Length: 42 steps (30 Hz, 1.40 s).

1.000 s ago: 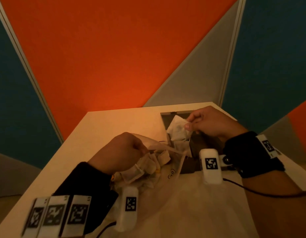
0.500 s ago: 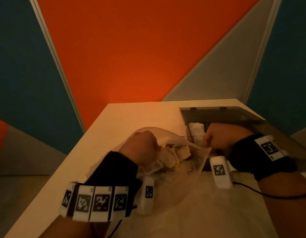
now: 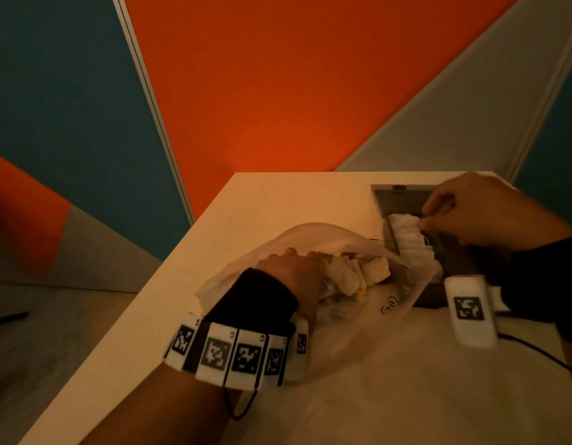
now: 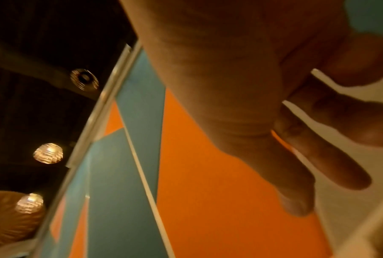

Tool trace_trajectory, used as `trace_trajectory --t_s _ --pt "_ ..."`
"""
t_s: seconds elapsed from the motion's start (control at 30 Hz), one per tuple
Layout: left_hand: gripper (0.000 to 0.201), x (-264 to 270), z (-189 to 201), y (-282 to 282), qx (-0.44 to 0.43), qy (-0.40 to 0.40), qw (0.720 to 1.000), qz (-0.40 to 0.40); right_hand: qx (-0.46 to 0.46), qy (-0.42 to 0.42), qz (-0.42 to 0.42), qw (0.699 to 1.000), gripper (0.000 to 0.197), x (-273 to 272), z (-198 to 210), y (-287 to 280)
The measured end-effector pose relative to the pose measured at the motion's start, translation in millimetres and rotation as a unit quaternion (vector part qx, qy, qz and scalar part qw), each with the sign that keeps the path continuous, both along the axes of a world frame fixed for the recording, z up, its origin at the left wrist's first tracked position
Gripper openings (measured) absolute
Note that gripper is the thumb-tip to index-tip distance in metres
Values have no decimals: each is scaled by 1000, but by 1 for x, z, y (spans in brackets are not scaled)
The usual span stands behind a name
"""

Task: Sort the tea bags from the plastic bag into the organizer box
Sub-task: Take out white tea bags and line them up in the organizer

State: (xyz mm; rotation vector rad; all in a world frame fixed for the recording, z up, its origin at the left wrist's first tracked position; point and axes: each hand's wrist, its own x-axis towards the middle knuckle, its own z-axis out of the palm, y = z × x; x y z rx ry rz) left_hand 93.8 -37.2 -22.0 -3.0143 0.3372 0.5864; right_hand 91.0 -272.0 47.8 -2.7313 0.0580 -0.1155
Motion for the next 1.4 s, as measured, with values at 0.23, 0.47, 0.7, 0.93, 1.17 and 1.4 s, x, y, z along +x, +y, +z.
trace_trajectory --t_s 0.23,0.47,0.7,0.93,1.17,1.4 --pt "52 -6 7 -4 -51 -8 997 -64 89 -32 132 987 6 -68 43 47" --pt "13 -8 34 20 -350 -11 936 -25 100 136 177 970 11 -60 -6 71" --pt "30 -7 36 18 -500 4 865 -37 184 101 124 970 36 -40 -26 87" --pt "22 -7 21 21 -548 8 836 2 198 88 122 969 21 -27 -33 76" --pt "20 -11 6 22 -591 -29 802 76 -4 45 116 992 21 -24 -44 74" --pt "59 -18 -7 23 -589 -22 804 81 -22 60 135 989 49 -34 -35 80"
